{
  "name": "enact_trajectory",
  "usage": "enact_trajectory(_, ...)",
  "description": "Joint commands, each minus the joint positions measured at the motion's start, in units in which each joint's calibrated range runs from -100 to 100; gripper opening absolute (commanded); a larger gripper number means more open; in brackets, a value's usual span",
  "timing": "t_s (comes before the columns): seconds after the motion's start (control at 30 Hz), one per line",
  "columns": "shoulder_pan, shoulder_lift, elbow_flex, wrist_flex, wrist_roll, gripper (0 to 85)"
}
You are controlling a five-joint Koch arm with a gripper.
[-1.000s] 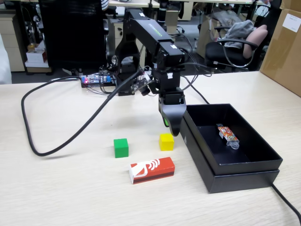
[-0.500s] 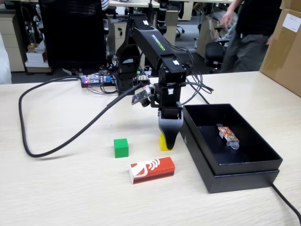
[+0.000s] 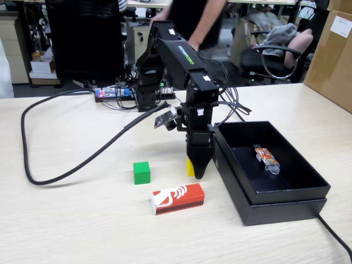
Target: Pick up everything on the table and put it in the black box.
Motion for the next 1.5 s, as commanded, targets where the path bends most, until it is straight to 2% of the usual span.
enact_trajectory(0.0,0.05,-0.34,3.2,-0.41,0.39,11.3)
enact_trajectory(0.23,-0.34,-5.39,1.65,-0.41,0.0,10.4)
enact_trajectory(0.5,0.15,-30.98,-0.97,-4.99,-1.86,10.4)
enact_trajectory(0.63,3.27,-41.65,0.57,-7.06,-2.39,10.4)
enact_trajectory(0.8,8.64,-45.43,5.46,-9.57,-1.81,10.5)
enact_trajectory(0.87,11.43,-40.04,8.36,-9.57,-1.03,10.5)
enact_trajectory(0.97,11.72,-32.35,11.63,-9.48,-0.83,10.5)
enact_trajectory(1.27,10.6,-13.31,20.51,-9.48,-1.17,10.5)
enact_trajectory(1.47,9.47,-10.21,20.78,-9.39,-1.61,10.6)
